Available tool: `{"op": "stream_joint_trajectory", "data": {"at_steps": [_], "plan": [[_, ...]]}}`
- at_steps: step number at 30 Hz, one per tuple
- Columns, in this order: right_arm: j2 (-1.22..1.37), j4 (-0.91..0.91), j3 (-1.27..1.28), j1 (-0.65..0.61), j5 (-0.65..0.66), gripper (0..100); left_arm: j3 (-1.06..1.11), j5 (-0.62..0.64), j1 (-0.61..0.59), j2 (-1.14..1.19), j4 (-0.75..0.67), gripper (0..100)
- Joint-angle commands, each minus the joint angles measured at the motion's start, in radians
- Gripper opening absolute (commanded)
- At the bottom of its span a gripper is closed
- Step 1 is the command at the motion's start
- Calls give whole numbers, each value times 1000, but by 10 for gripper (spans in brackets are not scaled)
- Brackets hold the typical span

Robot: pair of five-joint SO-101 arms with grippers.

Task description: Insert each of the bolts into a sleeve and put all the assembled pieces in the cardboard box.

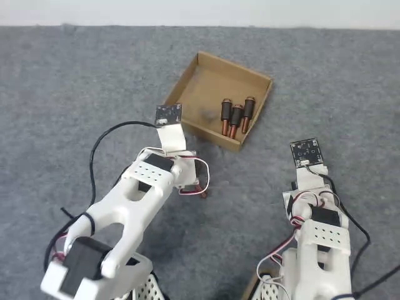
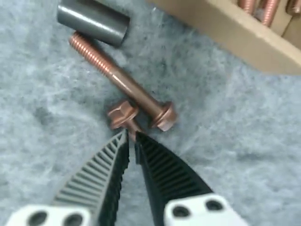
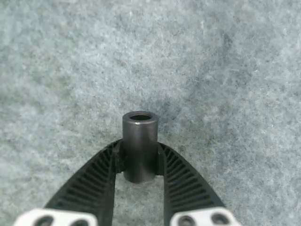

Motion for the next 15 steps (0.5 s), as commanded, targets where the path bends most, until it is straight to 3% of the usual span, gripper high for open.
{"op": "stream_joint_trajectory", "data": {"at_steps": [1,5,9,15], "plan": [[-28,-12,-3,-15,23,7,-2,64,2,-114,6,110],[-28,-12,-3,-15,23,7,44,74,-5,-153,-6,164],[-28,-12,-3,-15,23,7,67,80,-6,-101,-58,145],[-28,-12,-3,-15,23,7,-16,80,-8,-8,-11,140]]}}
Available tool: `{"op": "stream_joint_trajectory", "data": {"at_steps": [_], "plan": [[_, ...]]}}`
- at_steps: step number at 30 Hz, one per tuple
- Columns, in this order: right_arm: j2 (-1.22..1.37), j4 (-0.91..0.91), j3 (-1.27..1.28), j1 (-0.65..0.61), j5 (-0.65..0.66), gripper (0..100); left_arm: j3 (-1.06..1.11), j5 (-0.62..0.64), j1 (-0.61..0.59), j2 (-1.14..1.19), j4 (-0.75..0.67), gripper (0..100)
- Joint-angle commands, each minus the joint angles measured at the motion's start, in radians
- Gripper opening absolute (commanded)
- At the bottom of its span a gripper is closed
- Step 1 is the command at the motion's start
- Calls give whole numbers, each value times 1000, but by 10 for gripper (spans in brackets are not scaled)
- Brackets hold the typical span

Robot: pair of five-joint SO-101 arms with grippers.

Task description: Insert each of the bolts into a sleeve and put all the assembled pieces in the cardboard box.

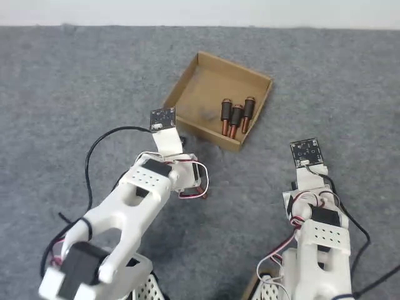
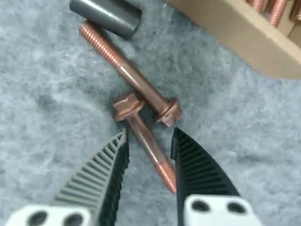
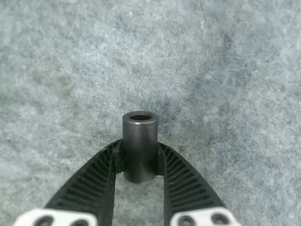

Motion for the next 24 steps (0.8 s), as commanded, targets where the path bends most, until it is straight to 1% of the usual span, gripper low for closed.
{"op": "stream_joint_trajectory", "data": {"at_steps": [1,6,12,15,21,24], "plan": [[-28,-12,-3,-13,23,7,-90,12,-8,48,29,140],[-28,-12,-3,-13,23,7,-151,12,-48,117,77,134],[-28,-12,-3,-13,23,7,-231,12,-48,199,144,60],[-28,-12,-3,-13,23,7,-255,9,-48,224,169,51],[-28,-13,-3,-12,23,7,-249,5,-81,213,175,48],[-28,-13,-3,-12,23,7,-220,-52,-78,176,175,47]]}}
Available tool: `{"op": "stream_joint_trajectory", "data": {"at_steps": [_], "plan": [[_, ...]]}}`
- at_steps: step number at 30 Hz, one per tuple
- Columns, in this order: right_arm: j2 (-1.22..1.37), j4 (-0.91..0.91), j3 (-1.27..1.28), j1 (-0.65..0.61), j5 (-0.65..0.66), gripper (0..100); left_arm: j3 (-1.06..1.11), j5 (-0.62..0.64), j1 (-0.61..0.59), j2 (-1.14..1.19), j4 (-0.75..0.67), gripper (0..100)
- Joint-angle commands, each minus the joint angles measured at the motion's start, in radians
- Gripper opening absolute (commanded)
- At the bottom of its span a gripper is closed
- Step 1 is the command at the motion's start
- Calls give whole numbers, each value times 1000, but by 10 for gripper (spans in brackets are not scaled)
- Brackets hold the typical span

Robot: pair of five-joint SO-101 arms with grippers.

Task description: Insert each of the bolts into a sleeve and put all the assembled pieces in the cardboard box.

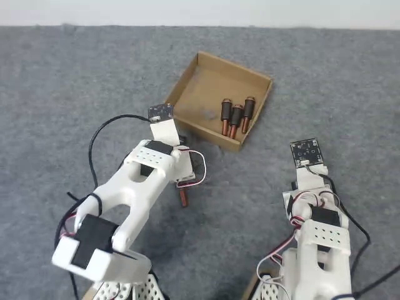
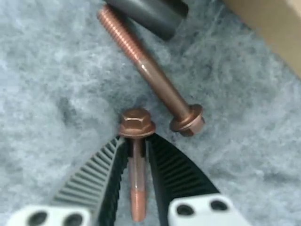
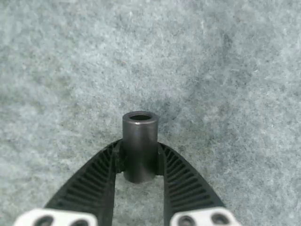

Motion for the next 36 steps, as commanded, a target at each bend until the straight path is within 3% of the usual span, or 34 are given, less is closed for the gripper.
{"op": "stream_joint_trajectory", "data": {"at_steps": [1,5,9,18,32,36], "plan": [[-28,-13,-3,-12,23,7,12,-80,-11,-78,12,39],[-28,-13,-3,-12,23,7,90,-167,-17,-190,5,13],[-28,-13,-3,-12,23,7,137,-173,-38,-284,5,12],[-28,-12,-3,-7,23,7,228,-175,-292,-328,-170,12],[-25,-36,-3,-65,14,9,239,-176,-537,-328,-135,12],[-31,-119,-9,-127,14,7,239,-290,-546,-328,-115,12]]}}
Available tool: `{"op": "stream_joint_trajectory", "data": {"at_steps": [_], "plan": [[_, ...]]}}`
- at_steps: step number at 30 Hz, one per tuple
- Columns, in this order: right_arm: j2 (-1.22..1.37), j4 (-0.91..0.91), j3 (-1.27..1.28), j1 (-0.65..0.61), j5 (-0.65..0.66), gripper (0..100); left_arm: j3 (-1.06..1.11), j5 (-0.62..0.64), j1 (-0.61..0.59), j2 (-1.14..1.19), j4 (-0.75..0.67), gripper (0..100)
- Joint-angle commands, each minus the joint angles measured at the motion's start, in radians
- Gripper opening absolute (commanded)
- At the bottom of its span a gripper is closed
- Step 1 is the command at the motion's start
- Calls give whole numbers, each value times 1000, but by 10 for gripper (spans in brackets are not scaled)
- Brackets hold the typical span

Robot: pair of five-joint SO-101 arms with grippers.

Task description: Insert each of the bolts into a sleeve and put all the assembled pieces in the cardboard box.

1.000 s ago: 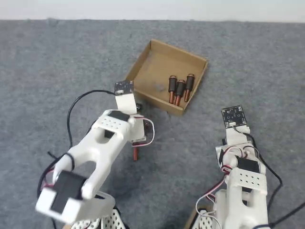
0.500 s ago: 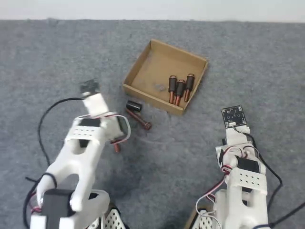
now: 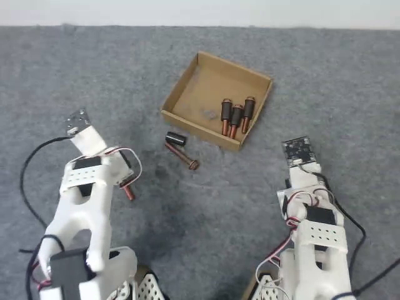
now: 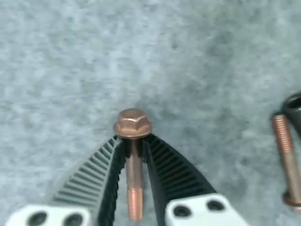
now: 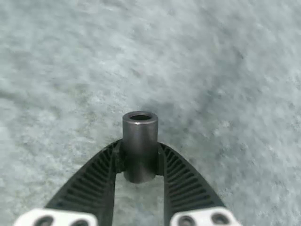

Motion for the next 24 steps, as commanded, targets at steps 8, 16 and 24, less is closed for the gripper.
{"op": "stream_joint_trajectory", "data": {"at_steps": [8,16,24], "plan": [[-22,-354,-66,-51,20,7,-8,-166,-5,-61,29,12],[-21,-751,32,-173,17,7,-8,-166,-3,-61,29,12],[-21,-911,95,-265,-68,7,-7,-166,-3,-61,29,12]]}}
